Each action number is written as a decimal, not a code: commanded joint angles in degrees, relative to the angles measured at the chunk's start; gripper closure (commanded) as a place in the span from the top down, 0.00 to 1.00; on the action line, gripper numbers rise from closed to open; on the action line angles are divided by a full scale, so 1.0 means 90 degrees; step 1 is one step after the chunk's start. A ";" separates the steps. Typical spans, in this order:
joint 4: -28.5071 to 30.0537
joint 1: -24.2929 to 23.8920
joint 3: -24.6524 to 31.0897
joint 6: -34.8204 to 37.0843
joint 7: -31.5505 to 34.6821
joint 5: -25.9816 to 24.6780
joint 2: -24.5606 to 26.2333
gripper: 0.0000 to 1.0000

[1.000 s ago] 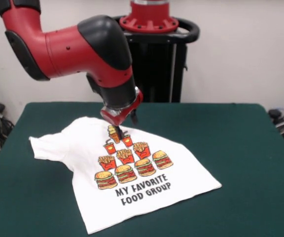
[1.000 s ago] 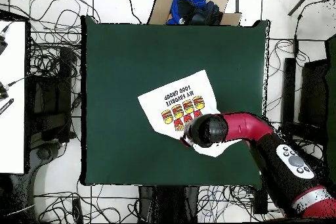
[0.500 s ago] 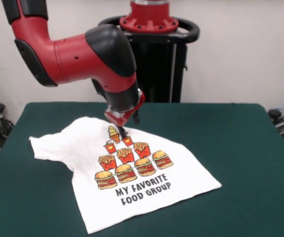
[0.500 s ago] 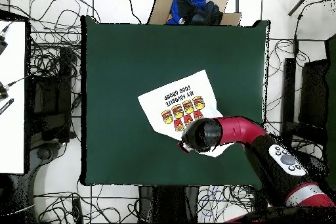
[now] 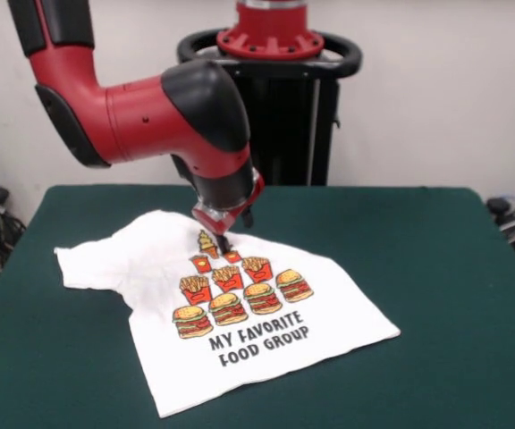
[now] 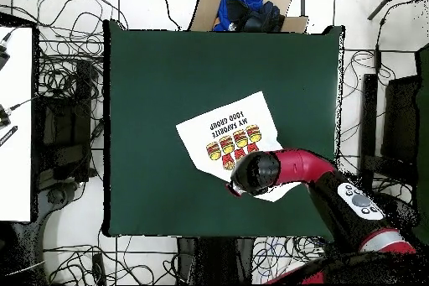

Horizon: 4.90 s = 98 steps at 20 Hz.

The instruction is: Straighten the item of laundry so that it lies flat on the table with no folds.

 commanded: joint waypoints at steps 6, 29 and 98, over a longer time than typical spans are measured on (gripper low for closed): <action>-0.0737 0.0452 -0.0578 -0.0447 0.0658 -0.0468 0.0328 1.00; -0.0881 0.0364 -0.0455 0.1272 -0.0116 0.0577 0.0372 0.00; -0.0210 -0.0636 0.1424 -0.1233 0.0053 0.0099 -0.0173 1.00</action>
